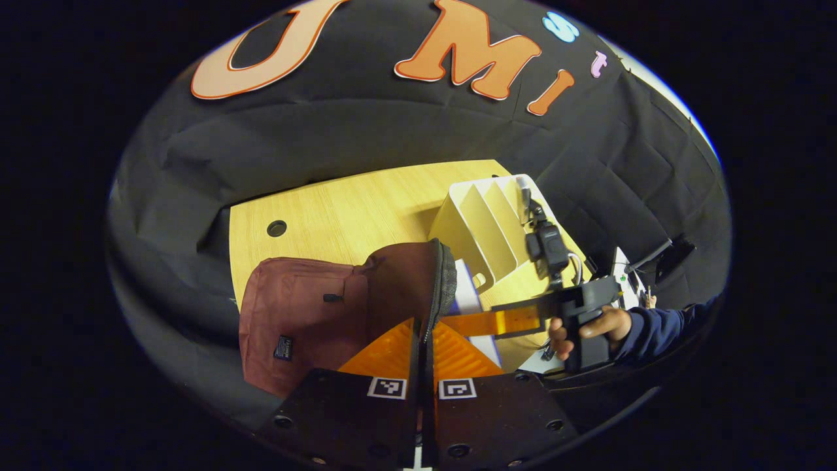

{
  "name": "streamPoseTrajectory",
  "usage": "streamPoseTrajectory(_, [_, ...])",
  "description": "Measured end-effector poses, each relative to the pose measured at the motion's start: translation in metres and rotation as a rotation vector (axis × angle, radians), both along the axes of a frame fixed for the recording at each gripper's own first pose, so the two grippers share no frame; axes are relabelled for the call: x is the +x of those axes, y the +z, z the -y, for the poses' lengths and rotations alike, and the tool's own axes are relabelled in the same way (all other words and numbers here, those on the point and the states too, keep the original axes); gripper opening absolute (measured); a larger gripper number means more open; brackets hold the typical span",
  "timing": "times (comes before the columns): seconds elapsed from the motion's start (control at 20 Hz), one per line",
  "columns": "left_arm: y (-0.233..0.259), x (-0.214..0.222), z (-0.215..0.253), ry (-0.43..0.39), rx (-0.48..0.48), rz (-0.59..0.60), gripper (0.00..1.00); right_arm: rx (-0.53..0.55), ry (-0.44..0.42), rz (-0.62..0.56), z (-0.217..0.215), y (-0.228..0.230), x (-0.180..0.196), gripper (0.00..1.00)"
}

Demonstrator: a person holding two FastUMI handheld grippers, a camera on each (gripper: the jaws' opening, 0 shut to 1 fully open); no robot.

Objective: Open the schoolbag, grab two books from the bookshelf and put them into the schoolbag.

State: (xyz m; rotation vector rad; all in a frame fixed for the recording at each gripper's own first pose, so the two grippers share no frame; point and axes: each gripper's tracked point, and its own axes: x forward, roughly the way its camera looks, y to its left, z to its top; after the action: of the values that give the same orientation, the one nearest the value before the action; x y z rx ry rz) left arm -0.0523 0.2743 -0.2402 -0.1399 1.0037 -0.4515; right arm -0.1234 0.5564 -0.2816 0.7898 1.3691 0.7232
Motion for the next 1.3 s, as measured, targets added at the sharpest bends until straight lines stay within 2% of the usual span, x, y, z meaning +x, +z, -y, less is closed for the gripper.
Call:
streamPoseTrajectory(0.35, [-0.001,-0.003,0.01,0.002,-0.027,0.018,0.04,0.05,-0.062,-0.005,-0.026,-0.009,-0.002,0.34])
streamPoseTrajectory(0.5, [-0.002,-0.005,0.015,-0.002,-0.034,0.021,0.04,0.065,-0.06,-0.002,-0.038,-0.02,-0.005,0.35])
streamPoseTrajectory(0.55, [-0.002,-0.005,0.016,0.0,-0.04,0.02,0.04,0.067,-0.054,-0.001,-0.041,-0.021,-0.007,0.25])
streamPoseTrajectory(0.6, [-0.004,-0.005,0.015,0.002,-0.046,0.017,0.04,0.058,-0.039,-0.002,-0.043,-0.024,-0.008,0.36])
streamPoseTrajectory(0.7, [-0.006,-0.003,0.012,0.023,-0.062,0.011,0.04,0.009,-0.039,0.002,-0.037,-0.028,-0.006,0.42])
streamPoseTrajectory(0.75, [-0.007,-0.002,0.009,0.041,-0.07,0.009,0.04,-0.012,-0.035,0.018,-0.032,-0.027,-0.005,0.31])
streamPoseTrajectory(0.8, [-0.009,-0.001,0.007,0.051,-0.073,0.01,0.05,-0.033,-0.033,0.054,-0.022,-0.024,0.002,0.53])
streamPoseTrajectory(0.95, [-0.011,-0.007,0.017,0.042,-0.102,0.008,0.18,-0.09,-0.057,0.165,0.013,-0.015,0.02,0.95])
streamPoseTrajectory(1.1, [-0.021,-0.008,0.028,0.065,-0.085,-0.003,0.22,-0.106,-0.081,0.216,0.036,-0.007,0.039,0.96])
streamPoseTrajectory(1.3, [-0.021,-0.014,0.048,0.137,-0.083,-0.008,0.31,-0.117,-0.045,0.286,0.077,-0.002,0.046,0.97])
